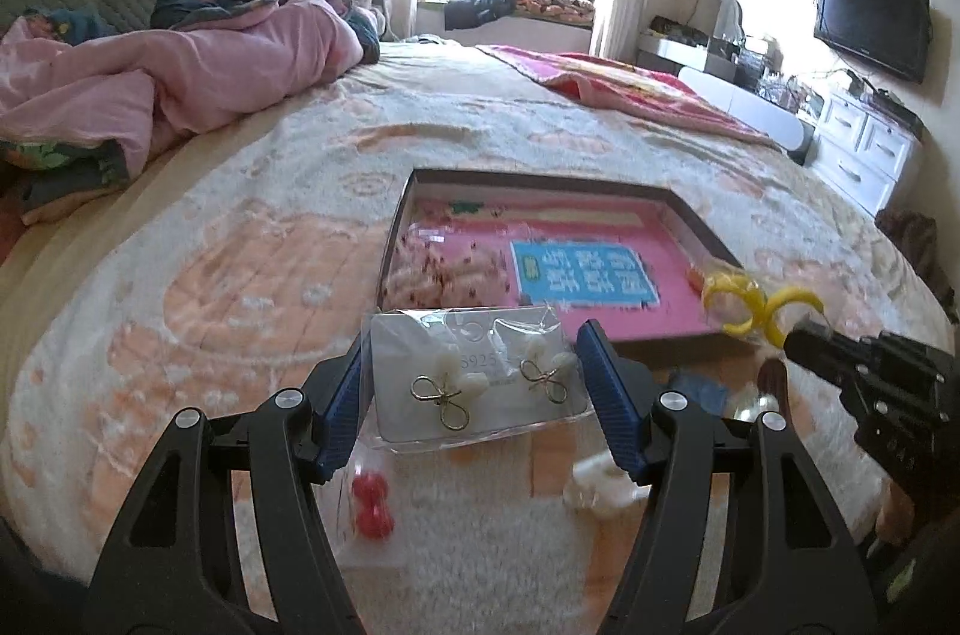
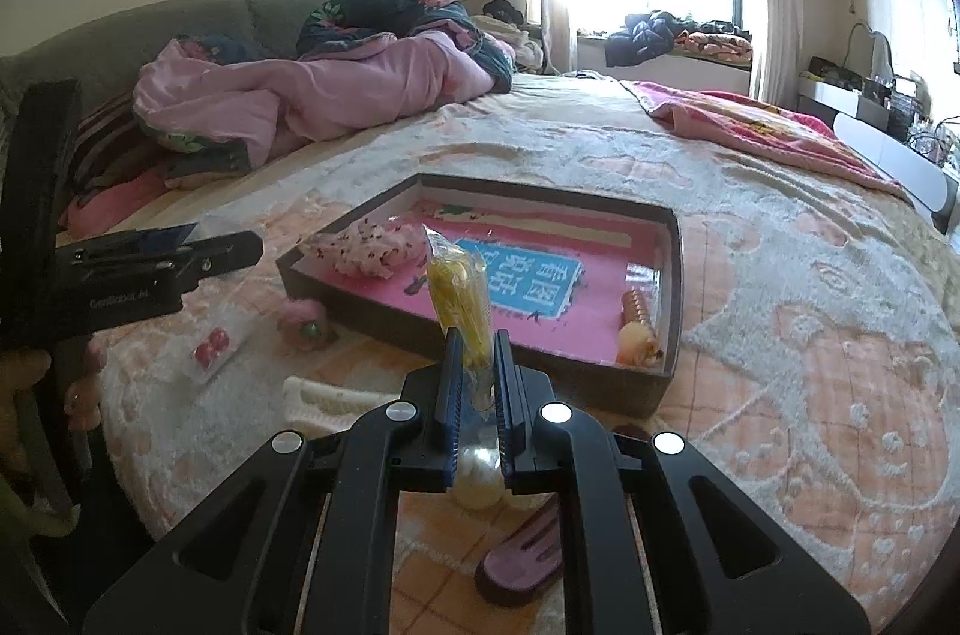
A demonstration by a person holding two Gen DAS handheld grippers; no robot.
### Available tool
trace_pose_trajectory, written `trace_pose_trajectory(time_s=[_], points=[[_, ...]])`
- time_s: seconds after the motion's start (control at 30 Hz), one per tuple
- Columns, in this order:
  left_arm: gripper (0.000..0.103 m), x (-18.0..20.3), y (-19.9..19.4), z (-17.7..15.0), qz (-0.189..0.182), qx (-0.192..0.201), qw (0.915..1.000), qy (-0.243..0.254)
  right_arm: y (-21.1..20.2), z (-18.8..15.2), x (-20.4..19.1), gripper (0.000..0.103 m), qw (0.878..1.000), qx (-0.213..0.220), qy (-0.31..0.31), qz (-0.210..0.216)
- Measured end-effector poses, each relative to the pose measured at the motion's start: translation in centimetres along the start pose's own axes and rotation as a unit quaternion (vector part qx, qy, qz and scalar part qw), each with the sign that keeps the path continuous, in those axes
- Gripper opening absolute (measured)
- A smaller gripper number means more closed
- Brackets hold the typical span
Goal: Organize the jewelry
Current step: 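Carry the earring packet and yellow packet into the pink tray and release both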
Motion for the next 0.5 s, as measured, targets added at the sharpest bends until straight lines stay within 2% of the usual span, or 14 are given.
trace_pose_trajectory(time_s=[0.23, 0.5], points=[[0.057, 0.6, 1.5, 2.4, -0.005, 0.011, 0.9999, -0.001, 0.9, 1.9, 1.6, 0.01, 1.0, 0.009, 0.005, -0.017], [0.057, 0.8, 3.7, 3.5, -0.005, 0.007, 0.9999, -0.008, 2.5, 3.6, 4.1, 0.01, 0.999, 0.011, 0.021, -0.041]])
Point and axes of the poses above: each gripper's, at about its wrist camera, not at the fingertips, and y roughly the way its jaws point, x to its right, z to its top, the point moved 9 cm from there along y, roughly the way its jaws point
